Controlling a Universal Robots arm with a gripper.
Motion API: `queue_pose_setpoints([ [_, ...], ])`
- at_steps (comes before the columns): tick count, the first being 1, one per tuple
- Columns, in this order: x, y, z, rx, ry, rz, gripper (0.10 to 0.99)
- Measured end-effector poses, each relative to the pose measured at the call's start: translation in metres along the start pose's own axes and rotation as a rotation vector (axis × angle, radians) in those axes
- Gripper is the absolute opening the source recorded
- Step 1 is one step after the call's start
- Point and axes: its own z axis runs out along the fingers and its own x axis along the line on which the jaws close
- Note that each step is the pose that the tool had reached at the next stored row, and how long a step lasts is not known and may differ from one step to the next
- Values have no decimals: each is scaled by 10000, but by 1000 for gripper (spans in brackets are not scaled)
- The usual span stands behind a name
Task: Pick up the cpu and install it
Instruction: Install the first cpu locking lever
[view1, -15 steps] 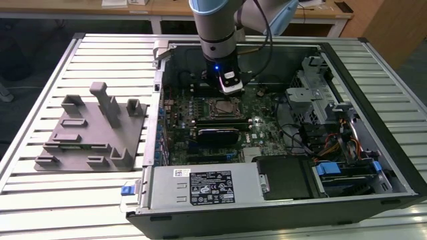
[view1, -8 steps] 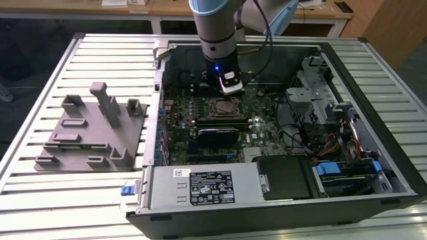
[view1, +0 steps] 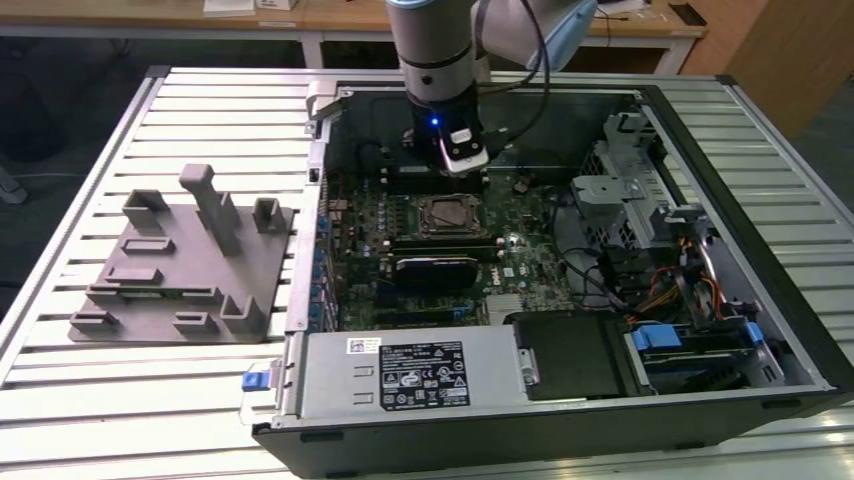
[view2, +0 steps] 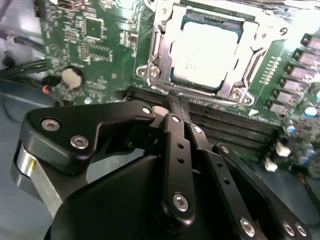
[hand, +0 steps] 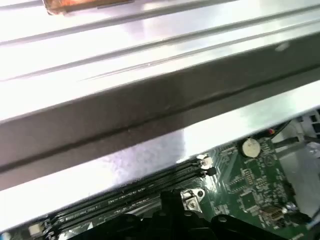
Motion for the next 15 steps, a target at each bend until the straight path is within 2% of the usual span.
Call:
queue_pose_setpoints([
  [4,-15,15,-88,3,1,2,106],
  [11,-15,15,-87,6,-3,9,106],
  [12,-15,15,-86,27,-10,4,106],
  [15,-21,17,-78,250,-58,-42,106],
])
